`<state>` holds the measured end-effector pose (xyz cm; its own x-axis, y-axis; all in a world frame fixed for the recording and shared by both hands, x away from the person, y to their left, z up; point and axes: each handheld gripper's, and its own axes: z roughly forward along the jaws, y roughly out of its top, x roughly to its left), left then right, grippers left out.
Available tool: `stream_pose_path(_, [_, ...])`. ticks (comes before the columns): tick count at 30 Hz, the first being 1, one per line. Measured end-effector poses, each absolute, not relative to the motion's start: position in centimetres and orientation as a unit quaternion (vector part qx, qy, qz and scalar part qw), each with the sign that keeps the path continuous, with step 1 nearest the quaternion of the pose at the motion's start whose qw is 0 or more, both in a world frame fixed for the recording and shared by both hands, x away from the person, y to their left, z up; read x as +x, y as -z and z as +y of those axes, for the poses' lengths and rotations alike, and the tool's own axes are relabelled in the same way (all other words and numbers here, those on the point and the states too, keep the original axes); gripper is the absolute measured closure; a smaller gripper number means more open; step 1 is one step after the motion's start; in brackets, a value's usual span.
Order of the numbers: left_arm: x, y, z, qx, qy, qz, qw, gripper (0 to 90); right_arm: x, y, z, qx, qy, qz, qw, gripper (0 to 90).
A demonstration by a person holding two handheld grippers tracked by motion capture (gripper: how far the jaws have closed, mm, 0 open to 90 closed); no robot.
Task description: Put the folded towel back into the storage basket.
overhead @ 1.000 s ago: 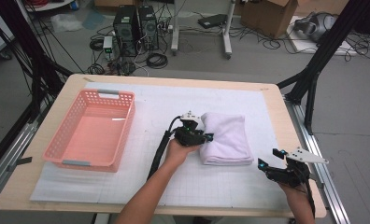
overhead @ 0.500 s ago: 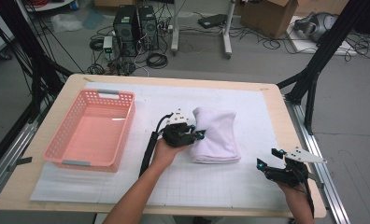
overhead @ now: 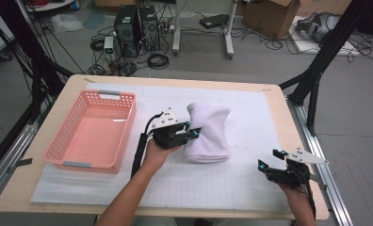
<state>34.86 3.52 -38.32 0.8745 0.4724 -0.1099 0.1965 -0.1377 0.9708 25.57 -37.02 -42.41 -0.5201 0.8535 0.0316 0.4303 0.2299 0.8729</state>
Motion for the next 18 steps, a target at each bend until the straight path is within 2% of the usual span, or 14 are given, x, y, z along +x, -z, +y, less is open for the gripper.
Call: stream_pose_path(18, [33.6,35.6,6.8,0.722,-0.122,0.196,0.652,73.7,25.6,42.4,-36.8,0.424,-0.449,0.750,0.237,22.8])
